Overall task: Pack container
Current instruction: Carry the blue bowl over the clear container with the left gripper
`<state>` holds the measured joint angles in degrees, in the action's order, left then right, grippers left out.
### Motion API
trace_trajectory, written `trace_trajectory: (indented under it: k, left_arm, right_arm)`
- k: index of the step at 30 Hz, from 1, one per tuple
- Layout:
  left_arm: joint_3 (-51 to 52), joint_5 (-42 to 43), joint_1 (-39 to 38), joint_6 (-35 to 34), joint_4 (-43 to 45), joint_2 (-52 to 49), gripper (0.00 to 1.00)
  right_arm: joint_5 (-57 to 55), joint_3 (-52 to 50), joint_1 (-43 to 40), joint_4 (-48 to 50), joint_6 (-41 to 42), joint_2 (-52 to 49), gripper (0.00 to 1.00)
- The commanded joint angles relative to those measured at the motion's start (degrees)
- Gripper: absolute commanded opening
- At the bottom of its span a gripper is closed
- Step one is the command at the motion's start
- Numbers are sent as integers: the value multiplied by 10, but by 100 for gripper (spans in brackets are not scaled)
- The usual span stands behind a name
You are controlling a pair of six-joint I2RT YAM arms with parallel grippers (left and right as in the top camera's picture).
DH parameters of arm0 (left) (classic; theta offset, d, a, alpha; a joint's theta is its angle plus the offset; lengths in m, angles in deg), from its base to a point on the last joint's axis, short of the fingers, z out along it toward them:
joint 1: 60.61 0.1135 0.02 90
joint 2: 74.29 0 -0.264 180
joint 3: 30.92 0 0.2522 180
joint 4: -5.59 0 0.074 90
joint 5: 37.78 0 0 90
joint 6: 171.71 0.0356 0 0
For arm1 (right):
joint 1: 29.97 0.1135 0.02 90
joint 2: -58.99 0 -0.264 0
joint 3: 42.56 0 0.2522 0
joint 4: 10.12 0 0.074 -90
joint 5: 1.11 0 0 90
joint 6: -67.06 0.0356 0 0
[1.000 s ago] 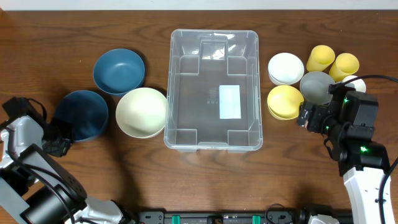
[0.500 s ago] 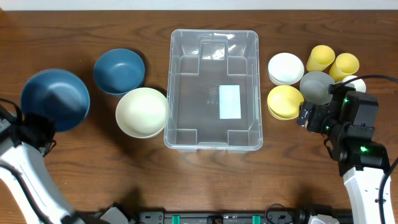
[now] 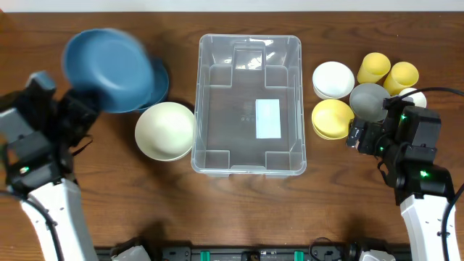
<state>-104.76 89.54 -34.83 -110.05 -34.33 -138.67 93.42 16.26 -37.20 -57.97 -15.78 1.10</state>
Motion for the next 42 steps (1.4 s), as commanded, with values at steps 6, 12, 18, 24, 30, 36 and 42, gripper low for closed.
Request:
trace_trajectory:
  k: [6,12,18,24,30,36,42]
  left_arm:
    - [-14,9,-176,28,79,6,6]
    - [-41,-60,-272,47,75,-12,6]
    - [-102,-192,-363,108,0,-54,6]
    - [-181,-325,-454,167,-72,-124,6]
    - [-227,-395,-492,174,-71,-205,6]
    - [-230,-395,-493,174,-34,-280,6]
    - [-230,-395,-494,174,-2,-329,6]
  right_arm:
    - [4,7,-2,0,-4,2,99]
    - [4,7,-2,0,-4,2,99]
    - [4,7,-2,0,-4,2,99]
    - [4,7,-2,0,-4,2,99]
    - [4,7,-2,0,-4,2,99]
    - [4,7,-2,0,-4,2,99]
    - [4,7,-2,0,-4,2,99]
